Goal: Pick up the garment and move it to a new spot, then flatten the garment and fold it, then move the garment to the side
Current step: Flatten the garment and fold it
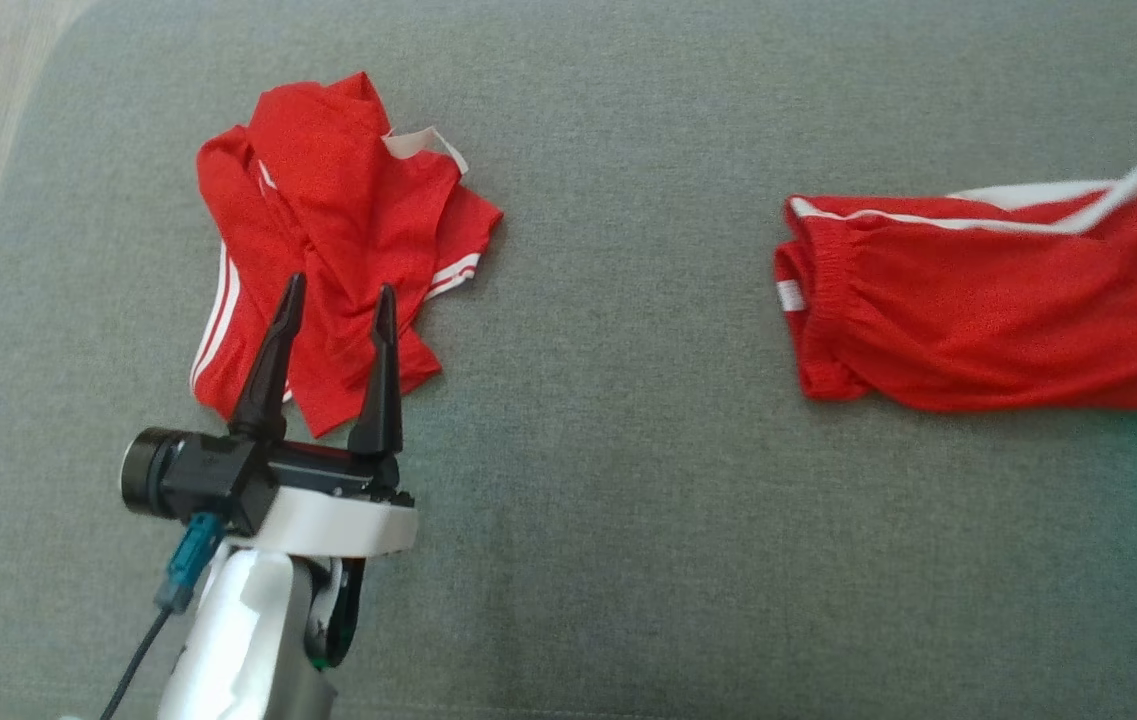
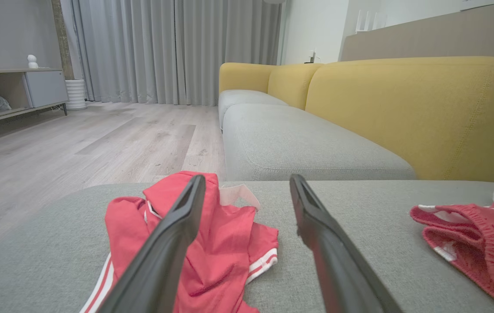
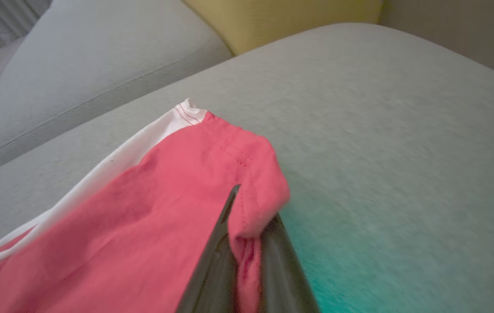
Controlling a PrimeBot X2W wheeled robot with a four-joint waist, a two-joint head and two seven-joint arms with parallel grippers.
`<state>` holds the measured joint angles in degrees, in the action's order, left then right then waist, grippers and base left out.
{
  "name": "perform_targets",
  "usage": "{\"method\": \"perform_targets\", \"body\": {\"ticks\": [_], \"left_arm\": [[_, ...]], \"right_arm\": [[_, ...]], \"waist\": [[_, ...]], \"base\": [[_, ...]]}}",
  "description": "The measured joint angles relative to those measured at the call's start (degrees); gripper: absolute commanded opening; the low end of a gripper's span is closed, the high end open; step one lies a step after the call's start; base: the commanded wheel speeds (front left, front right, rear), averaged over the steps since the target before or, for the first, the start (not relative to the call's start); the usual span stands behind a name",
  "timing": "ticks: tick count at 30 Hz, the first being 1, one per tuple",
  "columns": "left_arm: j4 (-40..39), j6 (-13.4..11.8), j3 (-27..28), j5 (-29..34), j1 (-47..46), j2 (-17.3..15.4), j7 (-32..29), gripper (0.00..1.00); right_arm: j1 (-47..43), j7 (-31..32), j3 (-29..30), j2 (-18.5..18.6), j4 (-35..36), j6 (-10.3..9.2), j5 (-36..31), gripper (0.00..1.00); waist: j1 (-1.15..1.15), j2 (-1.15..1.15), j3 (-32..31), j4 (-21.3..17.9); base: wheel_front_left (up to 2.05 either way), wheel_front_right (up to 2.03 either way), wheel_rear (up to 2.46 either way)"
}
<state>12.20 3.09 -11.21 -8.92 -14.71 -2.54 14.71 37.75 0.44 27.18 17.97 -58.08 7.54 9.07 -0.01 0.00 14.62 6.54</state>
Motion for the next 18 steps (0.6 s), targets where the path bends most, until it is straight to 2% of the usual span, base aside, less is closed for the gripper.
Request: {"method": "perform_targets", "body": {"ticks": [4, 8, 12, 18], "left_arm": [[-0.04, 0.0, 0.21, 0.18, 0.3, 0.0, 0.0, 1.0], [0.03, 0.0, 0.22, 0.43, 1.41, -0.01, 0.0, 1.0], [0.27, 0.0, 0.26, 0.44, 2.11, -0.01, 0.0, 1.0], [0.41, 0.0, 0.32, 0.93, 2.4, -0.01, 0.0, 1.0]], "right_arm": [[-1.42, -0.13, 4.61, -1.24, 0.2, 0.0, -3.42, 0.0], [-1.36, -0.68, 5.03, -4.64, 2.16, 0.0, -4.59, 0.0], [-1.3, -2.5, 1.98, -8.38, 5.71, 0.0, -3.63, 0.0], [-1.34, -3.05, -7.68, -11.96, 13.07, 0.0, 4.01, 0.0]], "waist": [[0.0, 0.0, -0.57, -0.42], [0.01, 0.0, -1.14, -0.6], [0.0, 0.0, -2.44, -0.69], [0.0, 0.0, -5.31, -0.5]], "base": [[0.0, 0.0, 0.0], [0.0, 0.0, 0.0], [0.0, 0.0, 0.0], [0.0, 0.0, 0.0]]}}
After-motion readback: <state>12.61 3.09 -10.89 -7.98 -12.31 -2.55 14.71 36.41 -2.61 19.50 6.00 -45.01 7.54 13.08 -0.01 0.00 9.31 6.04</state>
